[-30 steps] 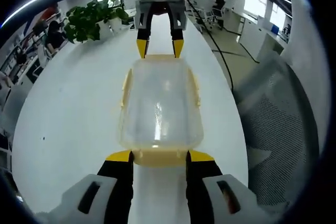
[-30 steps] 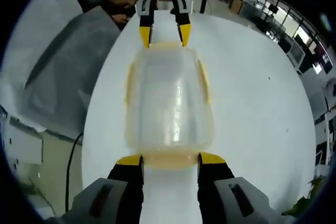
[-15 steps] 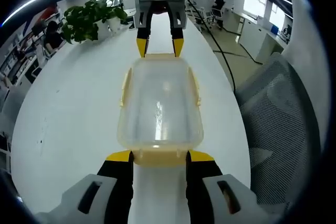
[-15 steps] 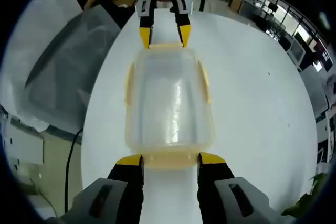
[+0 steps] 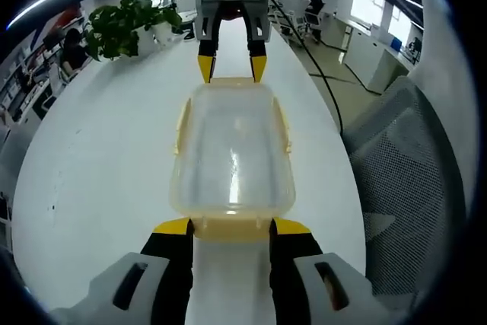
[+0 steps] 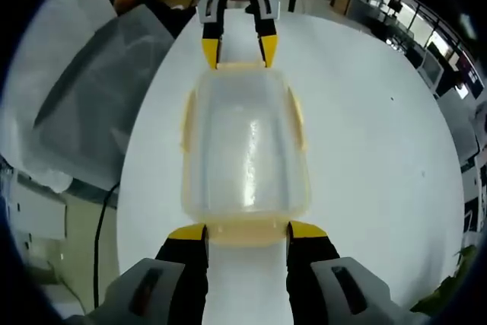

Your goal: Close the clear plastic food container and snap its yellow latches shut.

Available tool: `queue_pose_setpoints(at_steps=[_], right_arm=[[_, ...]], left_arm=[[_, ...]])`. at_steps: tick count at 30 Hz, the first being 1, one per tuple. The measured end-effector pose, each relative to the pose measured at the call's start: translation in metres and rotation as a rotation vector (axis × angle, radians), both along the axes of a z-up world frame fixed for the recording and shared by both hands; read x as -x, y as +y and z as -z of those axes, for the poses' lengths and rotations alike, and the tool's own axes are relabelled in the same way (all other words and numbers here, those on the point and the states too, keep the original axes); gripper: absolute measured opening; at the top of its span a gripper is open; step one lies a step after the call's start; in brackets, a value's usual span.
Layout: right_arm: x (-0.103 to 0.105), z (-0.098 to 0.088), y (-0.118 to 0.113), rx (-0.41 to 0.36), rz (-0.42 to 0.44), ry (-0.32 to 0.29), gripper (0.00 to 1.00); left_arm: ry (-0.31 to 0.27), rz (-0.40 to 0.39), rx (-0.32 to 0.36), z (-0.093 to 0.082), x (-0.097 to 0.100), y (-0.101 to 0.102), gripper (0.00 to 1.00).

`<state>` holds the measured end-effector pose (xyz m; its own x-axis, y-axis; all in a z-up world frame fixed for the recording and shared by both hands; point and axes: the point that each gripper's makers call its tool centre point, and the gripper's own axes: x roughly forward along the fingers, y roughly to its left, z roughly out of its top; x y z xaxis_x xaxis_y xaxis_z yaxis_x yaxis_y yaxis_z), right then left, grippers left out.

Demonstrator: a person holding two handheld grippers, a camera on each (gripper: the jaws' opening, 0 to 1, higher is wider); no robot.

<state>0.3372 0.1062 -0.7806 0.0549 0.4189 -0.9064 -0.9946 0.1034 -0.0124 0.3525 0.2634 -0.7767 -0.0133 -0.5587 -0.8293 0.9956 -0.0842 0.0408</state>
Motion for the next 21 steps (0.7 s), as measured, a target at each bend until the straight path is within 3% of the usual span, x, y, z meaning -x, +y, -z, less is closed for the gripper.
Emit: queue_pose_setpoints(at_steps=[18, 21], right_arm=[[-0.0007, 0.0002, -0.0015, -0.020, -0.011, 0.000, 0.40], [0.0017, 0.0014, -0.0026, -0.029, 0.013, 0.026, 0.41]], left_arm=[[0.031, -0.004, 0.013, 0.0007, 0.0014, -0.0007, 0.39], [0.016, 0.002, 0.012, 0.0037, 0.0029, -0.0004, 0.41]])
